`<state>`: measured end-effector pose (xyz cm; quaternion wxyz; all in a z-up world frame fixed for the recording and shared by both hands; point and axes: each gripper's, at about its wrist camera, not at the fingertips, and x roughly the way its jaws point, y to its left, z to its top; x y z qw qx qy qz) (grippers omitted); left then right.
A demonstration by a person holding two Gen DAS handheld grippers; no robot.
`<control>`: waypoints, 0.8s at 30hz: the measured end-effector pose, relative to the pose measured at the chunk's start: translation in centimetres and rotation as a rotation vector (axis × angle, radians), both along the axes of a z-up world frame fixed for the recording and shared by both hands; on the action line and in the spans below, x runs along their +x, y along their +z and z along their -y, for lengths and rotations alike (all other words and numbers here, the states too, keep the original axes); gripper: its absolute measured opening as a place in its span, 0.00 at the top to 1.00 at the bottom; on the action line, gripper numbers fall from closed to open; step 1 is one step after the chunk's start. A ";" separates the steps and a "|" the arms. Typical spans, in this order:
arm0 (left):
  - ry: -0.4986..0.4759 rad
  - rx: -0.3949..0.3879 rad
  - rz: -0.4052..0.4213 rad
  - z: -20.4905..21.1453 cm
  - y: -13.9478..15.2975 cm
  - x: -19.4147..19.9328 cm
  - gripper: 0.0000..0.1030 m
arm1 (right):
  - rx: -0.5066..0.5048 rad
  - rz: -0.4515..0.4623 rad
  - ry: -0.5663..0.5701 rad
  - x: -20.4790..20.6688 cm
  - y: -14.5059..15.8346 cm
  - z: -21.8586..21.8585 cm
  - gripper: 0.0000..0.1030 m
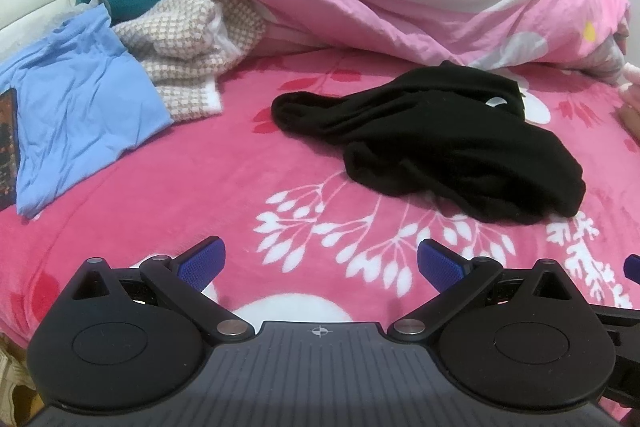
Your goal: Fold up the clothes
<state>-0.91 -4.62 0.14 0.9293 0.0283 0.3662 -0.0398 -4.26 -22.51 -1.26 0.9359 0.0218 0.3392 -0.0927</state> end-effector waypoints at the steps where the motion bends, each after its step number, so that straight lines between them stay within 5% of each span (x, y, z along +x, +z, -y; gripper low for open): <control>1: 0.000 0.000 0.001 0.0 0.0 0.0 0.00 | -0.001 0.001 0.001 0.0 0.0 0.0 0.00; 24: 0.001 0.016 0.003 0.0 0.0 -0.1 0.00 | -0.004 0.001 -0.002 0.0 -0.1 -0.3 0.00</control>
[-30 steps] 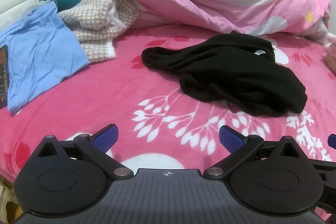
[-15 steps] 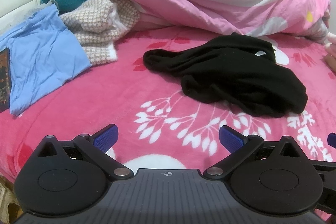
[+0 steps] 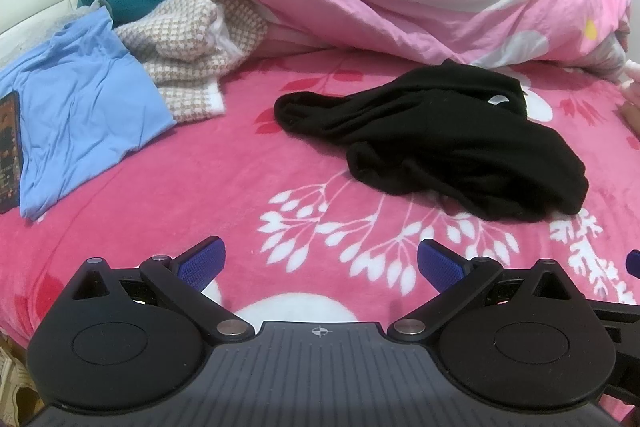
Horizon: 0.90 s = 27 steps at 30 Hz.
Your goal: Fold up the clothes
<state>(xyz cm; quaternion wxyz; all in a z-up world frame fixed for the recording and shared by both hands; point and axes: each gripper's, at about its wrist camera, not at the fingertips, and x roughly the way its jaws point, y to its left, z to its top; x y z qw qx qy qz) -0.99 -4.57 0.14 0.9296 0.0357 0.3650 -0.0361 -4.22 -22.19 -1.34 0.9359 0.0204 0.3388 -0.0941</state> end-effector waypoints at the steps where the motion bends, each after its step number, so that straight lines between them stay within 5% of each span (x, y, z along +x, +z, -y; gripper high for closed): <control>1: 0.000 0.001 -0.001 0.0 0.0 0.0 0.00 | 0.000 0.000 0.000 0.0 0.0 0.0 0.00; 27: 0.018 0.018 -0.013 -0.1 0.1 1.5 0.00 | -0.004 -0.010 -0.015 1.5 0.2 0.0 0.00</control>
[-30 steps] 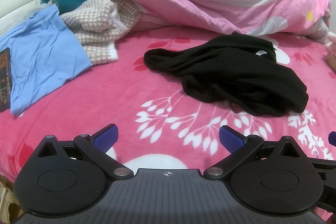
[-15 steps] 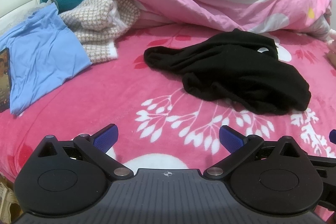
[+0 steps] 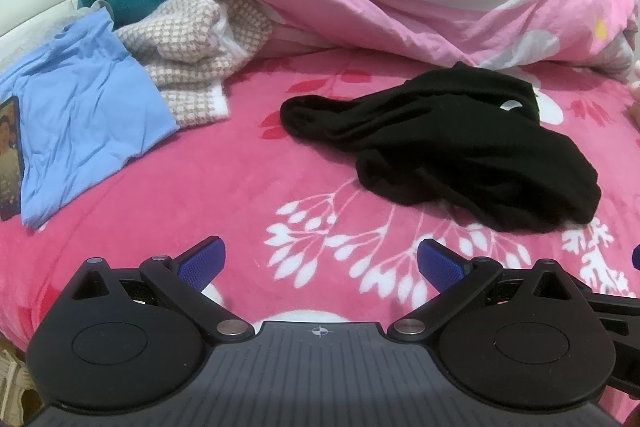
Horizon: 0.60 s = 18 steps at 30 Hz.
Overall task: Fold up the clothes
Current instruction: 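Grasp the black T-shirt edge with the left gripper while the right gripper grasps another edge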
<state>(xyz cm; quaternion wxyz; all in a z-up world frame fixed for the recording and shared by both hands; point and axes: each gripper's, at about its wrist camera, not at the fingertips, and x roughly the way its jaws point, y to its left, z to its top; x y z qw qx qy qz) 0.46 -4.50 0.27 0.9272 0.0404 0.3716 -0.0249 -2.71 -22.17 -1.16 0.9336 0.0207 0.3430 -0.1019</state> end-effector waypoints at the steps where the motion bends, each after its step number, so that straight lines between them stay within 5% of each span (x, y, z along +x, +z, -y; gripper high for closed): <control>1: 0.001 0.001 0.000 0.0 0.0 0.1 0.00 | 0.001 0.000 0.000 0.1 0.0 0.0 0.00; 10: -0.033 -0.037 0.010 -1.0 0.9 1.4 0.00 | 0.021 0.015 -0.027 0.9 0.4 0.8 0.00; 18: -0.067 -0.290 0.112 -3.0 2.4 3.3 0.00 | 0.023 0.110 -0.070 1.0 0.7 3.6 0.00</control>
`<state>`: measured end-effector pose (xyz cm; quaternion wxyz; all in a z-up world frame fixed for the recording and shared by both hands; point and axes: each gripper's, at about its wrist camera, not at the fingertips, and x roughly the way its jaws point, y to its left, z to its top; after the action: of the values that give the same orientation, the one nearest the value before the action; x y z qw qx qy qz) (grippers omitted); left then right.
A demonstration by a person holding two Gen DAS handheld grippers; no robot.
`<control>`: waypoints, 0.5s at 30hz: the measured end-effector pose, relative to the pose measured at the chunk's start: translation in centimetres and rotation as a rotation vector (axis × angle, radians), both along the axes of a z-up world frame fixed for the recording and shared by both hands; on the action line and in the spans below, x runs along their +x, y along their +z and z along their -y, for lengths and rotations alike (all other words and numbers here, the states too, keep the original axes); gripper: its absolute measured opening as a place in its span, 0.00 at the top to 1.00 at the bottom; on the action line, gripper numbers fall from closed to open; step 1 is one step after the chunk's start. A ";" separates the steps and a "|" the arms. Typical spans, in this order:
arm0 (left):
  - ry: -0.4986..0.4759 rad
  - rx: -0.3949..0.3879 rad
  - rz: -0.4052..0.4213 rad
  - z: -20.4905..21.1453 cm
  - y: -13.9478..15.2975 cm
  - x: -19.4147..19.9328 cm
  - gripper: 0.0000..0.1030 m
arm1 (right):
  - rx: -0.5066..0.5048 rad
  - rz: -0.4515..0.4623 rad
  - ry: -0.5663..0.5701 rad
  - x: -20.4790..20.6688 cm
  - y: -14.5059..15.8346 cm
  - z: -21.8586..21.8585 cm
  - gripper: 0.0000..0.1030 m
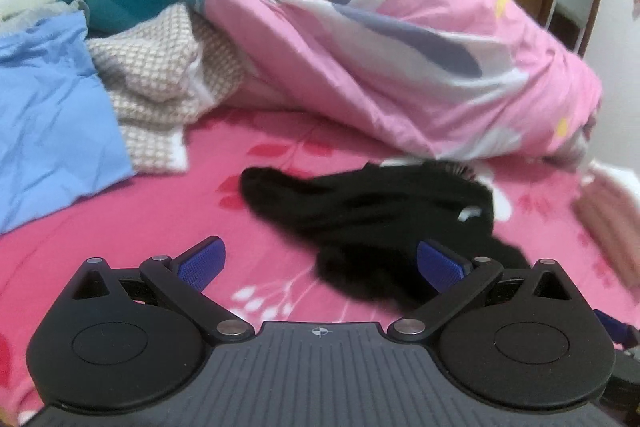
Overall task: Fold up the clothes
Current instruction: 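Grasp the black T-shirt edge with the left gripper while the right gripper grasps another edge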
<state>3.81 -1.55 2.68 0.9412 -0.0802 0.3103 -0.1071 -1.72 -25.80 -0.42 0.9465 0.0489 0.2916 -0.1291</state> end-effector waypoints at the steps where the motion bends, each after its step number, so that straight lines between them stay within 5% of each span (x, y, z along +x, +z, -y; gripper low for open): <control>1: -0.018 0.004 -0.002 0.2 -0.1 0.6 0.00 | -0.013 0.025 -0.002 0.1 0.0 0.4 0.00; 10: -0.230 0.265 0.024 5.9 -4.2 5.5 0.06 | 0.033 0.094 0.128 5.2 -0.8 4.1 0.00; 13: -0.295 0.324 0.002 7.8 -6.0 6.7 0.26 | 0.097 0.046 0.178 7.2 -2.4 5.0 0.02; 15: -0.333 0.343 -0.008 8.6 -6.6 6.7 0.40 | 0.152 -0.006 0.211 8.1 -3.5 5.5 0.19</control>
<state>10.49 -10.11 -3.88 0.9091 0.1327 0.3367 -0.2062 6.41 -31.32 -3.87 0.9476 0.0894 0.3067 -0.0062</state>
